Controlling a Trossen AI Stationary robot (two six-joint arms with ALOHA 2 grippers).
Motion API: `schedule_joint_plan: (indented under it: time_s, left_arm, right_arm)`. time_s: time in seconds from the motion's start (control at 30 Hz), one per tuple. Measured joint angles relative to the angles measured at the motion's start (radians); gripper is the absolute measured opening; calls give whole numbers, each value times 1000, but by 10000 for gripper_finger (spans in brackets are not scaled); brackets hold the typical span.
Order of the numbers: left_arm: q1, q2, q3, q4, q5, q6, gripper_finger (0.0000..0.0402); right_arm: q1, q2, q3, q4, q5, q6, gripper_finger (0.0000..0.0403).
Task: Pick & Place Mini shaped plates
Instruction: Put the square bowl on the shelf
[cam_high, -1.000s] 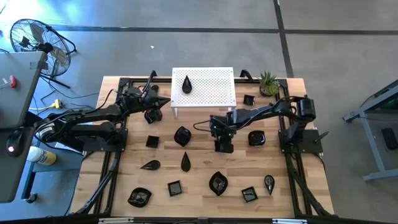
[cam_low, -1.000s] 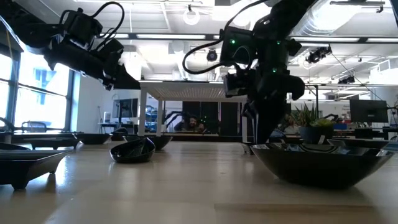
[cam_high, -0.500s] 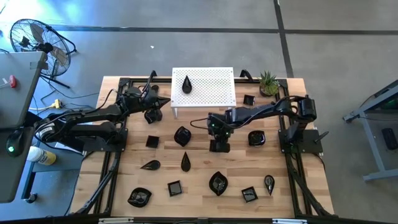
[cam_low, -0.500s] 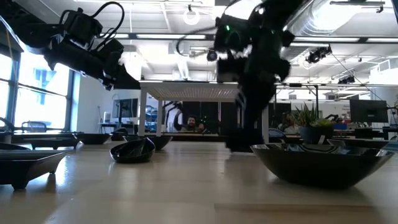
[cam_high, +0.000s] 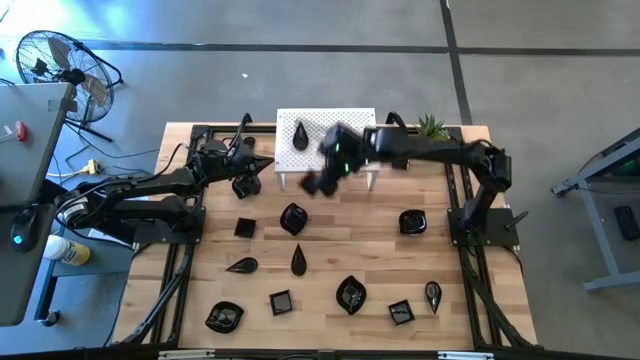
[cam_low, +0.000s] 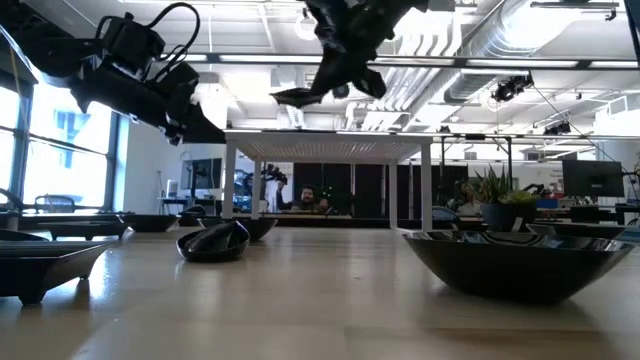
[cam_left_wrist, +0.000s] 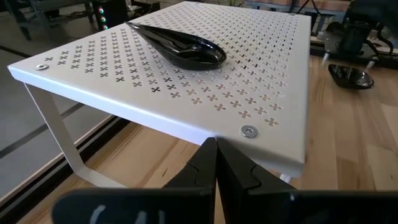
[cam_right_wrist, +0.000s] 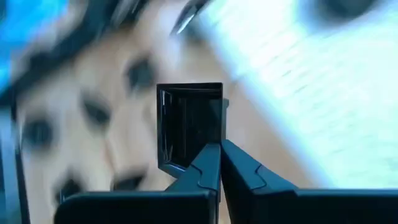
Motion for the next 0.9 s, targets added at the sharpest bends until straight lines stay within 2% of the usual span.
schedule_joint_plan:
  time_s: [0.2, 0.4, 0.6, 0.9]
  left_arm:
    - [0, 0, 1, -9, 0, 0, 0]
    - [0, 0, 1, -9, 0, 0, 0]
    - [0, 0, 1, -8, 0, 0, 0]
    - [0, 0, 1, -8, 0, 2, 0]
  right_arm:
    - [-168, -2, 53, 6, 23, 189, 2]
    - [-289, 0, -72, 148, -41, 341, 1]
    - [-311, 0, -160, 246, -79, 465, 2]
    - [-315, -4, -165, 225, -26, 522, 2]
